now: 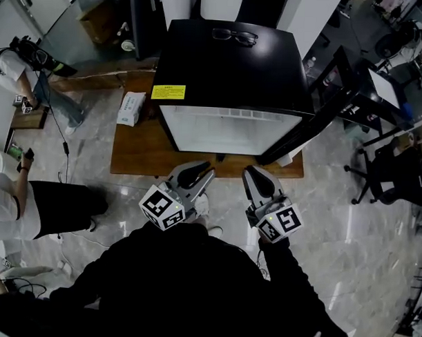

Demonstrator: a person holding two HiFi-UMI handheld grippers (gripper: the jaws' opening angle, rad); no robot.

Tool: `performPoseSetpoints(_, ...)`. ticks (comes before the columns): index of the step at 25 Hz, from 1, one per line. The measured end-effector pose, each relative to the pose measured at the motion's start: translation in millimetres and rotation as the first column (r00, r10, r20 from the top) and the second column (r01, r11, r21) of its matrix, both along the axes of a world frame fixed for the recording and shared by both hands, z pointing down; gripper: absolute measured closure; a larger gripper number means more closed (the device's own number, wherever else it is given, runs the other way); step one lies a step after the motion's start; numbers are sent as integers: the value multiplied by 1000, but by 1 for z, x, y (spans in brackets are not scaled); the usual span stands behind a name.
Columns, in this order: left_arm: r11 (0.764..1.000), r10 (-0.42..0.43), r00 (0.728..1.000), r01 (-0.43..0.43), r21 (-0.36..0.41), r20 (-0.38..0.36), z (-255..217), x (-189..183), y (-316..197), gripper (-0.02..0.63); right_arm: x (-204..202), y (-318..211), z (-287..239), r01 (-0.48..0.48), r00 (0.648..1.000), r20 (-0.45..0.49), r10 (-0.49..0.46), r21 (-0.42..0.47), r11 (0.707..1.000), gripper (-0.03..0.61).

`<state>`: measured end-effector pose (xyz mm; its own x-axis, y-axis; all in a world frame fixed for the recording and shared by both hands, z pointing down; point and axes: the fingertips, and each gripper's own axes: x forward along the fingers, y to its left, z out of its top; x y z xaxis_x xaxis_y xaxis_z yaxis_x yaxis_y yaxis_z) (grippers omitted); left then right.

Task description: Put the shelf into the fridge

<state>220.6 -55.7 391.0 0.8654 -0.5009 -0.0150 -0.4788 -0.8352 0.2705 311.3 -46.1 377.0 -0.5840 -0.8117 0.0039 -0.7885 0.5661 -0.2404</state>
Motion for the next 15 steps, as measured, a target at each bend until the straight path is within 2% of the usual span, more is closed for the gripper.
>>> performPoseSetpoints(1,1000,0,1000,0,20,18,-3,-1,8,579,-5,6,-2,17,1000,-11,-17,9,1000,542)
performPoseSetpoints(3,999,-3,999,1,42,44,-7,-2,20,607,-14,19,-6,48,999,-26,-48,26,999,553)
performPoseSetpoints(8,998,-2,998,-2,61,69,-15,-5,44,607,-31,44,-20,108,993,-52,-104,70,992,571)
performPoseSetpoints(15,995,12,997,-19,98,74,-27,-1,67,607,-38,65,-29,132,990,-58,-127,98,986,571)
